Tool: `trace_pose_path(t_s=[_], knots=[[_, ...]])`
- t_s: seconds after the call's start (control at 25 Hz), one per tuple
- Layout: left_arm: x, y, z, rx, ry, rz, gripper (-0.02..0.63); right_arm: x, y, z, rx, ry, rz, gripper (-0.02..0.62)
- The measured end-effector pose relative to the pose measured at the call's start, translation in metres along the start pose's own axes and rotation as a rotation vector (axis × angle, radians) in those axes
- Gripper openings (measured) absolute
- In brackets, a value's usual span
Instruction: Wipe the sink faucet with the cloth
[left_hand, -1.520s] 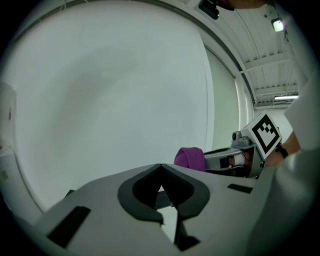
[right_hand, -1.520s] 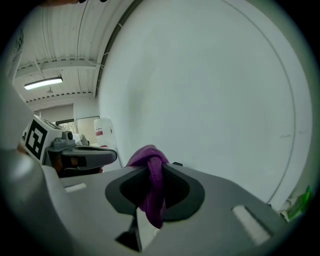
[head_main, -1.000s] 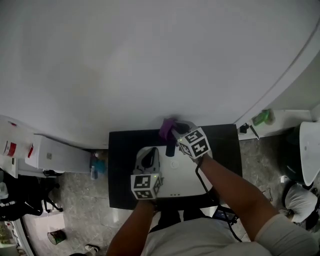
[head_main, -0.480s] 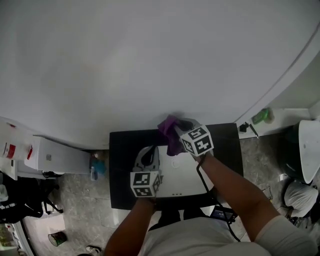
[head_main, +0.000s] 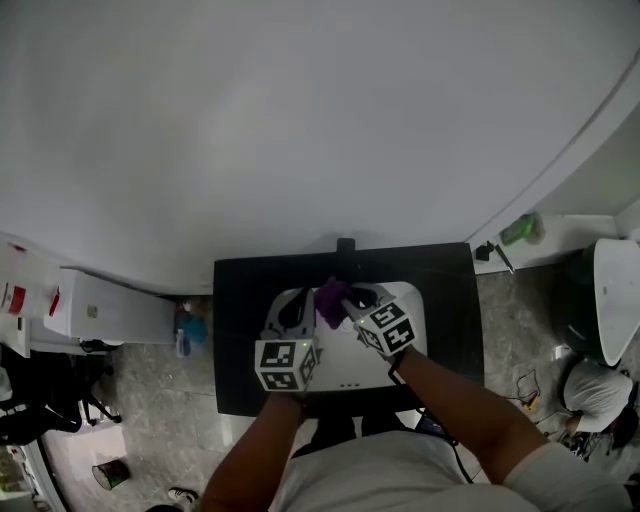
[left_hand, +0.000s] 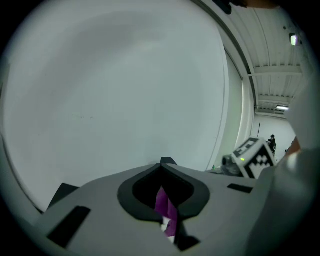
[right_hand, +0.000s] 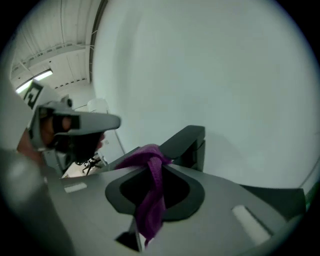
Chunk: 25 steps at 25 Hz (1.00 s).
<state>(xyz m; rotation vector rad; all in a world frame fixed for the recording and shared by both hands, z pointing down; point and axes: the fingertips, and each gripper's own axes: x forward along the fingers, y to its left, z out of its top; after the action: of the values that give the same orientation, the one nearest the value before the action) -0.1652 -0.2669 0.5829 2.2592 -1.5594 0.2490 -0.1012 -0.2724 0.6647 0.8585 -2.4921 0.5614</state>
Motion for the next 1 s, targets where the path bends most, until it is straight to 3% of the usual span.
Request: trace_pose_path(t_s=[0.16, 0.44, 0.6, 0.68, 0.8, 0.92, 1.0], knots=[[-0.002, 0.000, -0.003, 0.008, 0.018, -0.008, 0.006, 0.023, -0.035, 0.008, 0.029, 0.004, -0.061, 0.057], [-0.002, 0.003, -0.005, -0.008, 0.010, -0.004, 0.006, -0.004, 0.028, -0.034, 0.017, 0.033, 0.050, 0.055], [-0.002, -0.001, -0.006, -0.001, 0.015, -0.014, 0.006, -0.001, -0.005, -0.004, 0.031, -0.019, 0.001, 0.055], [-0.001, -0.004, -0.005, 0.000, 0.015, -0.014, 0.006, 0.012, -0.018, 0.001, 0.034, 0.005, -0.008, 0.055], [-0.001, -0.007, -0.004, 0.004, 0.016, -0.018, 0.006, 0.009, 0.002, -0.015, 0.040, 0.028, 0.028, 0.055], [0.002, -0.004, -0.001, 0.004, 0.011, -0.020, 0.006, -0.009, 0.030, -0.047, 0.100, 0.059, 0.095, 0.055], [0.003, 0.000, -0.002, 0.002, 0.010, -0.016, 0.006, -0.026, 0.019, -0.049, 0.172, 0.015, 0.077, 0.055]])
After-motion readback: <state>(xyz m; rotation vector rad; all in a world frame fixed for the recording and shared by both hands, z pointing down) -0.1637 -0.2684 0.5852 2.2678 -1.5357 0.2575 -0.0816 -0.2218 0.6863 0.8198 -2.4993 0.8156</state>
